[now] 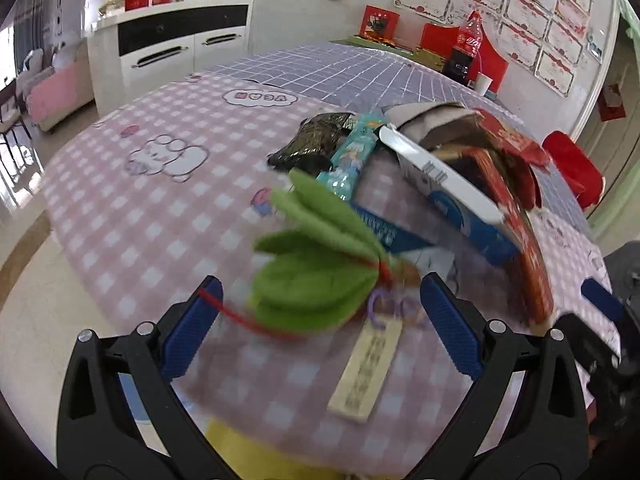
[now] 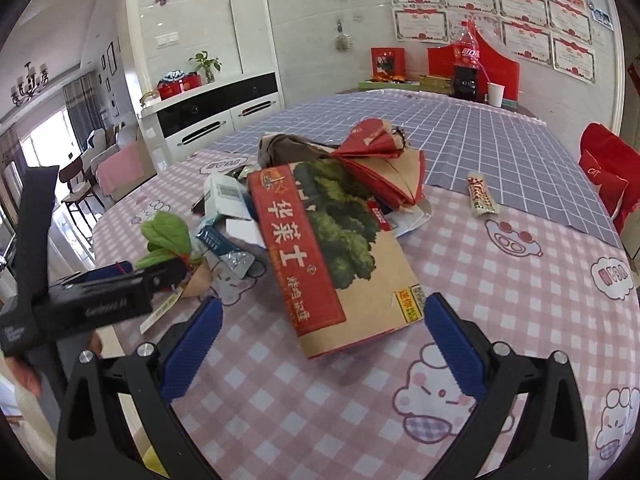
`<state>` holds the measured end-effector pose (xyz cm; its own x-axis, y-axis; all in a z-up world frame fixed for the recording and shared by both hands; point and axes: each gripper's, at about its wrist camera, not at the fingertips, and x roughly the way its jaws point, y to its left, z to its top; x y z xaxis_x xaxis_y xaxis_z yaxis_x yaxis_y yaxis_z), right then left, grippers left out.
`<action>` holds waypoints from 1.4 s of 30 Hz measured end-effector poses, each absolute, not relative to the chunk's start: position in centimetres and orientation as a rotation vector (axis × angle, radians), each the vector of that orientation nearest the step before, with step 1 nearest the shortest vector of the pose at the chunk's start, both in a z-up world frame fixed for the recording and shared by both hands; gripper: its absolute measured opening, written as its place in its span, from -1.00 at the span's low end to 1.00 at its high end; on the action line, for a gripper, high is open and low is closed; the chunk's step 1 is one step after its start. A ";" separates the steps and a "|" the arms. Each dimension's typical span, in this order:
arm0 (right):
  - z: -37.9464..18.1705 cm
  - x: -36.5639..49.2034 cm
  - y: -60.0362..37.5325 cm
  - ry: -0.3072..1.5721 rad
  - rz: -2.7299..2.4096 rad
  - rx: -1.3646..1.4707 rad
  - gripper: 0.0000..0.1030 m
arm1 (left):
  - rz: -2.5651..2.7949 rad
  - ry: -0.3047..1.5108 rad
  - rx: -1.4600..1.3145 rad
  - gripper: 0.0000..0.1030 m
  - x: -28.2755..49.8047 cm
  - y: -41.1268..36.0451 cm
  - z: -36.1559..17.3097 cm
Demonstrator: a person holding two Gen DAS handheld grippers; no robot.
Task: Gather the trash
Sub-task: 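Grasp the green leaves with the left tool while the right tool grasps the blue tube packet, then carry the leaves and blue packet over the blue bin with both tools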
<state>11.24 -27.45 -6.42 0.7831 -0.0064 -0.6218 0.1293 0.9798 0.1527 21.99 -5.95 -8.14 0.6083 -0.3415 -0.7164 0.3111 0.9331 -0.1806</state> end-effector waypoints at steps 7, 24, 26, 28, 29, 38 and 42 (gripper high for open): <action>-6.2 12.5 -26.9 0.686 -0.072 0.205 0.92 | -0.347 0.824 -0.072 -0.05 23.5 -5.8 -8.4; -5.4 19.5 -19.3 0.730 0.331 0.153 0.42 | -0.323 0.664 -0.223 -0.73 20.2 3.4 -7.3; -5.7 20.8 -19.1 0.744 0.291 0.138 0.35 | -0.311 0.652 -0.224 -0.73 20.1 4.0 -7.4; -6.1 22.1 -18.9 0.761 0.218 0.125 0.33 | -0.291 0.644 -0.214 -0.73 20.1 4.3 -7.4; -6.3 22.7 -18.8 0.770 0.191 0.117 0.27 | -0.283 0.637 -0.213 -0.73 20.1 4.5 -7.4; -8.5 24.5 -19.8 0.866 0.062 0.103 -0.57 | -0.277 0.632 -0.236 -0.73 20.0 5.8 -7.5; -8.7 24.3 -20.3 0.853 0.042 0.123 -0.71 | -0.271 0.623 -0.242 -0.73 19.5 5.9 -7.5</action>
